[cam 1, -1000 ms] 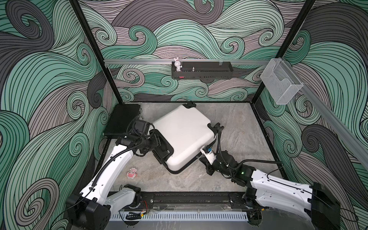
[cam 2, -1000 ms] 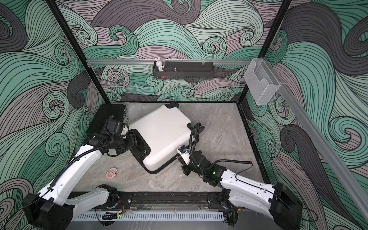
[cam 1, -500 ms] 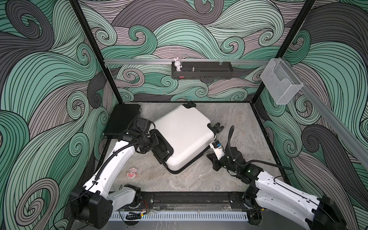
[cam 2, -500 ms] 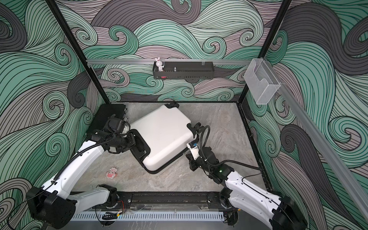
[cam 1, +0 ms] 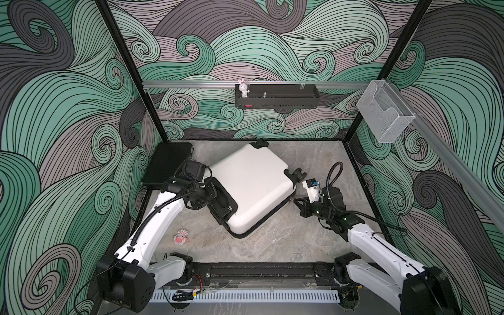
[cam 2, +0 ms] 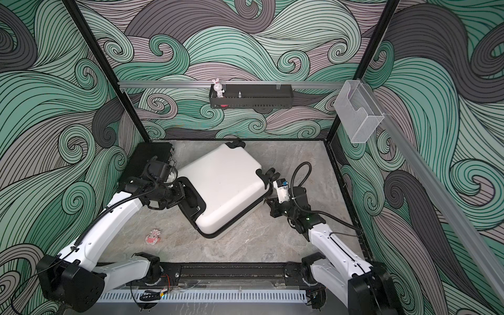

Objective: Open the suitcase zippers
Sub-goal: Unzip the zipper on the suitcase, then adjust the suitcase at the center of the board.

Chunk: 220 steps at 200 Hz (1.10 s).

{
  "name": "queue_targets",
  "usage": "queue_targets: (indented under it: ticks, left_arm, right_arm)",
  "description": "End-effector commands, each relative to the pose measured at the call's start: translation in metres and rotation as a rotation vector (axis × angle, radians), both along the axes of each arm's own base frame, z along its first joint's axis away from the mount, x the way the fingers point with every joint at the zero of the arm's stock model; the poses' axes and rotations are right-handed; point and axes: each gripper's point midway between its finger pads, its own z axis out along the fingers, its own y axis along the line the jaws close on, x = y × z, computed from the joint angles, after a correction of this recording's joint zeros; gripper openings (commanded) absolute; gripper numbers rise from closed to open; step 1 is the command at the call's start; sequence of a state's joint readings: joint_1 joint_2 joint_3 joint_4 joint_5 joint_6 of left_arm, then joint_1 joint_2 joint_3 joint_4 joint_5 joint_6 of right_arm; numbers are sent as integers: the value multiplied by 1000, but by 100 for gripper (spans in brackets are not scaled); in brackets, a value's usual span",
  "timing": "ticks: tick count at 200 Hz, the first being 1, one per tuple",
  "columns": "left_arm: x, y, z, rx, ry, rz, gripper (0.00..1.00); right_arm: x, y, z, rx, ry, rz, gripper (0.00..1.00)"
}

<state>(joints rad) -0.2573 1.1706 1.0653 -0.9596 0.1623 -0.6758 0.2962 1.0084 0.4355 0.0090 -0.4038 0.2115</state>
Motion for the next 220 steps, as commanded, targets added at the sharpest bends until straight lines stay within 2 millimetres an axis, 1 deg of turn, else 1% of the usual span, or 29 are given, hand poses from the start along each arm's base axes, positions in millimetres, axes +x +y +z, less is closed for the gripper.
queue_targets:
  ticks: [1, 39, 56, 79, 95, 125, 141, 152, 161, 172, 184, 195, 211, 214, 220]
  left_arm:
    - [-19, 29, -32, 196, 115, -96, 39]
    - [-20, 32, -35, 204, 143, -116, 35]
    - [-19, 32, -34, 208, 142, -124, 32]
    - [-18, 35, -33, 219, 136, -136, 30]
    - [-16, 36, -32, 226, 134, -148, 29]
    - [-14, 39, -31, 256, 131, -183, 26]
    - [-9, 40, -28, 271, 113, -207, 26]
    - [-5, 41, -26, 288, 102, -225, 25]
    - [0, 41, -23, 298, 93, -240, 25]
    - [6, 40, -20, 307, 84, -267, 25]
    - [13, 40, -18, 324, 79, -295, 25]
    - [21, 41, -17, 349, 76, -325, 25]
    - [33, 44, -13, 393, 62, -362, 25]
    - [37, 44, -19, 402, 82, -374, 25]
    - [43, 46, -19, 419, 81, -384, 25]
  right_arm:
    - [42, -37, 6, 4, -36, -194, 0]
    - [72, -54, 8, 42, -24, -236, 0]
    - [78, -62, 11, 44, -33, -253, 0]
    - [85, -72, 17, 43, -39, -284, 0]
    - [89, -77, 14, 48, -25, -301, 0]
    - [99, -76, 7, 75, 5, -288, 0]
    - [101, -69, 11, 109, 2, -254, 0]
    - [98, -60, 18, 127, -16, -217, 0]
    - [91, -52, 21, 113, -36, -181, 0]
    - [78, -41, 25, 76, -60, -135, 0]
    - [62, -30, 24, 57, -64, -94, 0]
    - [47, -23, 19, 51, -53, -68, 0]
    - [27, -13, 18, 57, -59, -32, 0]
    - [23, -11, 16, 57, -55, -26, 0]
    - [15, -7, 16, 63, -56, -11, 0]
